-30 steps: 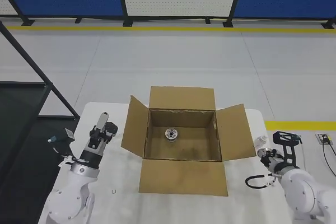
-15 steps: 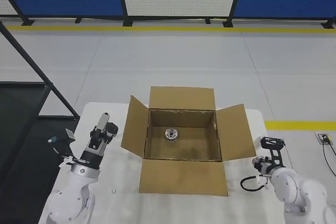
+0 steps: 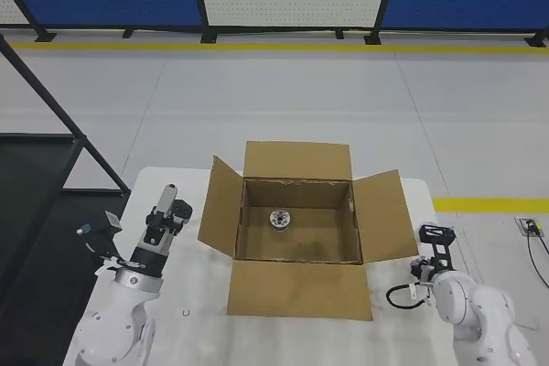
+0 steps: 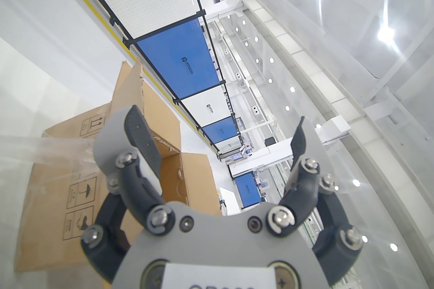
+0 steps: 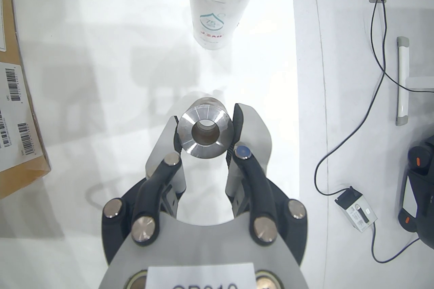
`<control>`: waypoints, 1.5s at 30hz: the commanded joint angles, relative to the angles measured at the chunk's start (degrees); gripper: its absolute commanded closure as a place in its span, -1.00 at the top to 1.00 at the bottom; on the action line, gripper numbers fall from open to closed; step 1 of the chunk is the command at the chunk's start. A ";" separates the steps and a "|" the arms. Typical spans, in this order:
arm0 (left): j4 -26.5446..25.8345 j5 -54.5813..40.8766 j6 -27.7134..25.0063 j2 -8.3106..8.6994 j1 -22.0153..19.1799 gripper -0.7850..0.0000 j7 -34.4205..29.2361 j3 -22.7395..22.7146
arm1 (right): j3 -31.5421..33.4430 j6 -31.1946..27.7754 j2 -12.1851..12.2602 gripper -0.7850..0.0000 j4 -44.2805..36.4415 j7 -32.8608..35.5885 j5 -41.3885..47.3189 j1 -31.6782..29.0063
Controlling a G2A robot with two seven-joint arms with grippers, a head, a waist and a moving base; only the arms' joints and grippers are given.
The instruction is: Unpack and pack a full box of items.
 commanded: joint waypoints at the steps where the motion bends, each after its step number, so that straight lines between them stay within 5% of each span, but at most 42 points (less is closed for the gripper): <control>1: -0.04 -0.01 0.00 0.01 0.04 1.00 0.02 0.02 | -0.42 0.28 -0.05 -1.00 0.88 0.00 -0.18 0.44; 9: -0.17 -0.18 -0.19 0.02 0.22 1.00 0.64 0.08 | -1.54 1.04 -0.21 -1.00 3.35 -0.18 -0.34 1.64; 15: -0.24 -0.11 -0.33 0.05 0.30 1.00 0.68 0.07 | -1.80 1.25 -0.26 0.07 3.72 -0.19 -0.13 1.94; 18: -0.26 -0.29 -0.31 0.06 0.33 1.00 0.65 0.10 | -1.94 1.50 -0.28 0.94 3.64 -0.25 -0.24 1.96; 25: -0.23 -0.27 -0.36 0.11 0.32 1.00 0.48 0.12 | -0.13 3.48 -0.13 1.00 0.03 -0.79 -0.70 0.91; 36: -0.30 -0.49 -0.52 0.17 0.21 1.00 0.33 0.06 | 7.35 8.56 0.47 1.00 -21.44 -0.97 -4.58 -3.39; 45: -0.22 -1.66 -1.52 0.13 1.07 1.00 1.28 -0.19 | 1.38 2.09 0.18 1.00 -35.66 -3.31 -0.40 -2.47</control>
